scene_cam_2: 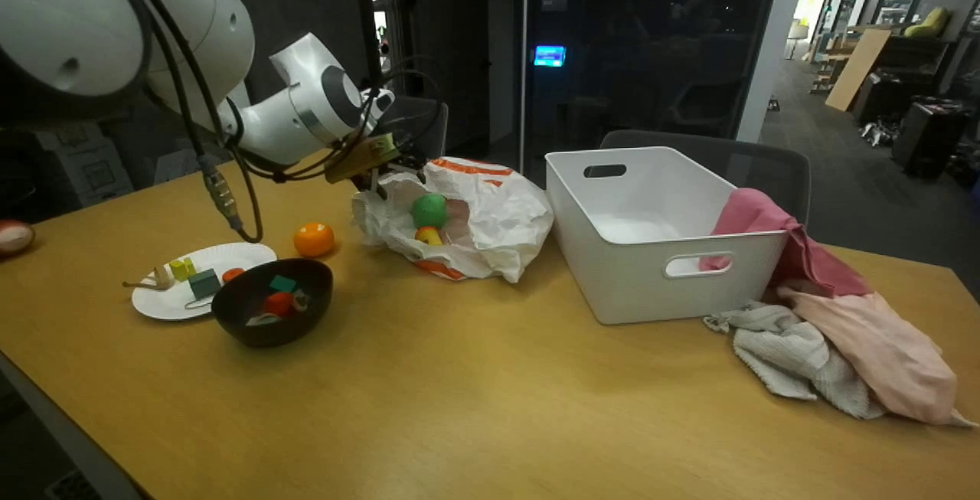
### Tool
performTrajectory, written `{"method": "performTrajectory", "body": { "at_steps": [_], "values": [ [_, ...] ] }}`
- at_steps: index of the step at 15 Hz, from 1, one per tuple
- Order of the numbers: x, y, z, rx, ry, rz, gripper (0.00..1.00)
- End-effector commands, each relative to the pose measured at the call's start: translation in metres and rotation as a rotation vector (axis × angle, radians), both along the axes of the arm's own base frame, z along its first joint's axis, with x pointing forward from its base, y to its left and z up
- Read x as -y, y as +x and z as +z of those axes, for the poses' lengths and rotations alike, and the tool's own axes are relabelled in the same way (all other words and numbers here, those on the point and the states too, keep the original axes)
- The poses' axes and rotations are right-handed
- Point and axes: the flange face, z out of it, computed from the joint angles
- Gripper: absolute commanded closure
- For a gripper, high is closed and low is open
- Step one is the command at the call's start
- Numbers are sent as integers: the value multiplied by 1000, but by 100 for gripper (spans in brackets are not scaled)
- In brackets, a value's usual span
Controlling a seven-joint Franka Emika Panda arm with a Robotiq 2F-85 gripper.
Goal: Pick the orange and green toy fruits and put them inside the plastic bag
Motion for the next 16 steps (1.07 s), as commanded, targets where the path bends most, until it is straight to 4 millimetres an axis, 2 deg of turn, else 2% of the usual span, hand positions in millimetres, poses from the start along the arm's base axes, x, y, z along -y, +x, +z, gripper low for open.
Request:
{"method": "performTrajectory", "body": {
  "at_steps": [1, 3, 5, 7, 9, 11, 13, 16],
  "values": [
    [-18, -32, 51, 34, -65, 49, 0],
    [-34, -57, 64, -6, -104, 79, 0],
    [-56, -85, 67, -81, -77, 137, 0],
    [-79, -110, 61, -140, 9, 226, 0],
    [-97, -128, 47, -201, 117, 259, 0],
    [-107, -138, 26, -270, 221, 279, 0],
    [-107, -143, 4, -333, 298, 282, 0],
    [-98, -137, -24, -313, 272, 325, 0]
  ]
}}
